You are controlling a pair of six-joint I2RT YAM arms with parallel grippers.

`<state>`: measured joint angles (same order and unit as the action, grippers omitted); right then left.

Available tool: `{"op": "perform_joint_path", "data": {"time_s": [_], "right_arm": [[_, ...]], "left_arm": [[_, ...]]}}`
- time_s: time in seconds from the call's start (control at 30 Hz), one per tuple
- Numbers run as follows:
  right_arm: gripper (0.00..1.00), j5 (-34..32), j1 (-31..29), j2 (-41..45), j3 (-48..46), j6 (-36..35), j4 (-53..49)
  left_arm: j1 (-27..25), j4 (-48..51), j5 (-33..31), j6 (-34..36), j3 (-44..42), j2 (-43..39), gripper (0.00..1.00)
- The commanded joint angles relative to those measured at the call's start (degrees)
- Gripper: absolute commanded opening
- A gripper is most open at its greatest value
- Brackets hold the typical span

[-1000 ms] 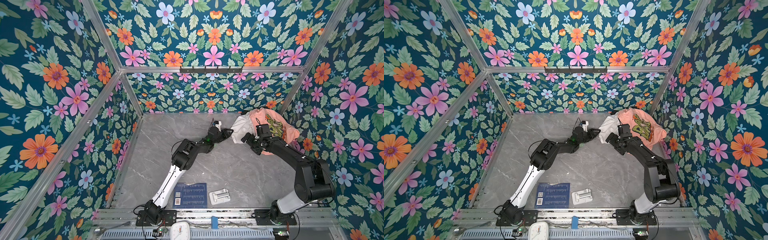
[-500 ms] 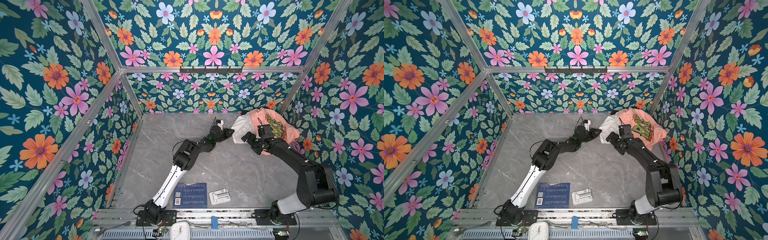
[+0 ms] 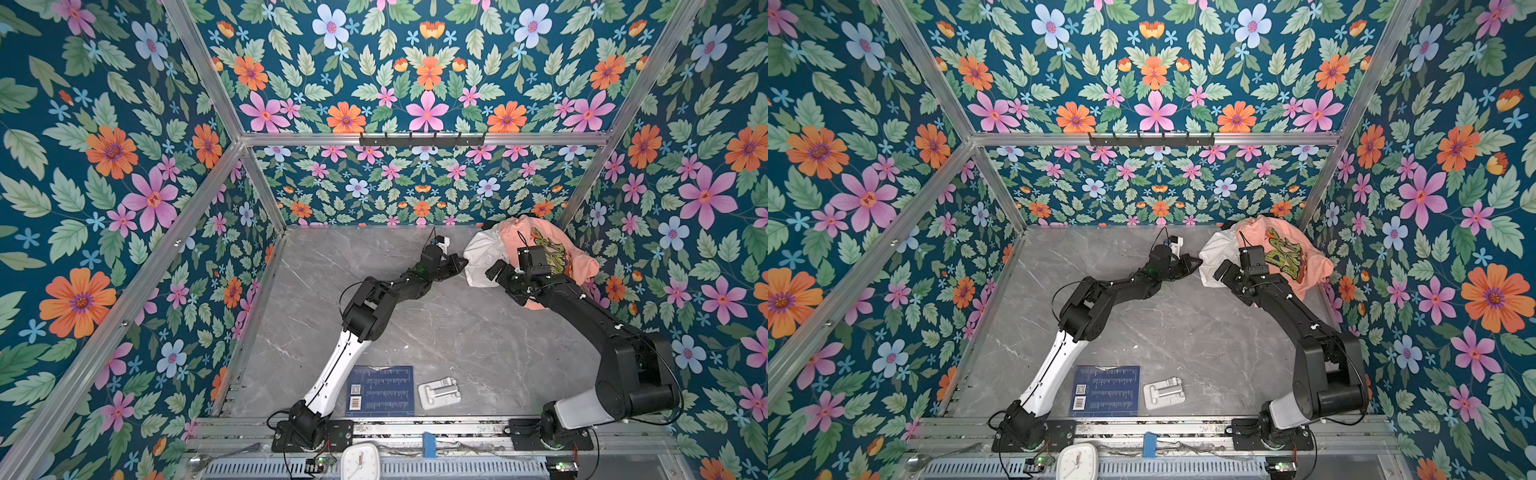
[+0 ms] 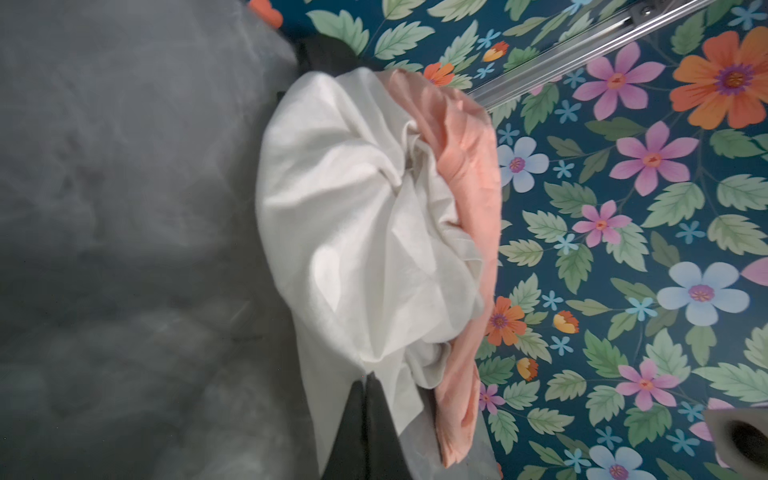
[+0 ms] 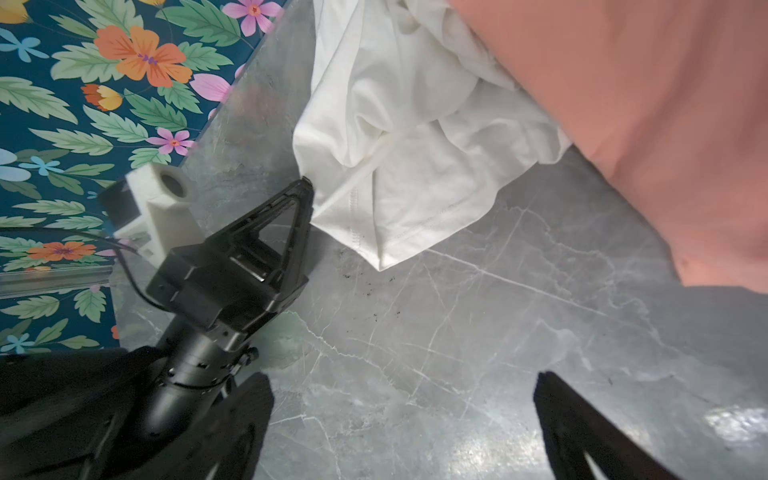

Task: Pick out a specific cloth from the pile
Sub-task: 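Grasp the white shirt edge with the left gripper while right gripper approaches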

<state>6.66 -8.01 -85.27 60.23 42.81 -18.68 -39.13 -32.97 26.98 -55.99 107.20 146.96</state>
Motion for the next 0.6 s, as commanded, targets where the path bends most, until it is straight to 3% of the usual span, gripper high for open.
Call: {"op": "perform_joint_path", "data": {"time_s": [0.0, 0.2, 0.57], "right_arm": [[0.99, -2.57, 0.40, -0.23, 2.54, -3.56, -3.20], [1.00, 2.94, 1.36, 0.70, 5.65, -16.00, -2.40], [0.99, -0.59, 1.32, 9.12, -5.05, -46.99, 23.12]], "left_arm": [[-0.19, -1.72, 0.93, 1.04, 0.12, -2.76, 0.00], [-0.48, -1.93, 1.49, 1.16, 1.71, -5.64, 0.00], [-0.94, -2.00, 1.58, 1.27, 5.86, -7.56, 0.00]]}}
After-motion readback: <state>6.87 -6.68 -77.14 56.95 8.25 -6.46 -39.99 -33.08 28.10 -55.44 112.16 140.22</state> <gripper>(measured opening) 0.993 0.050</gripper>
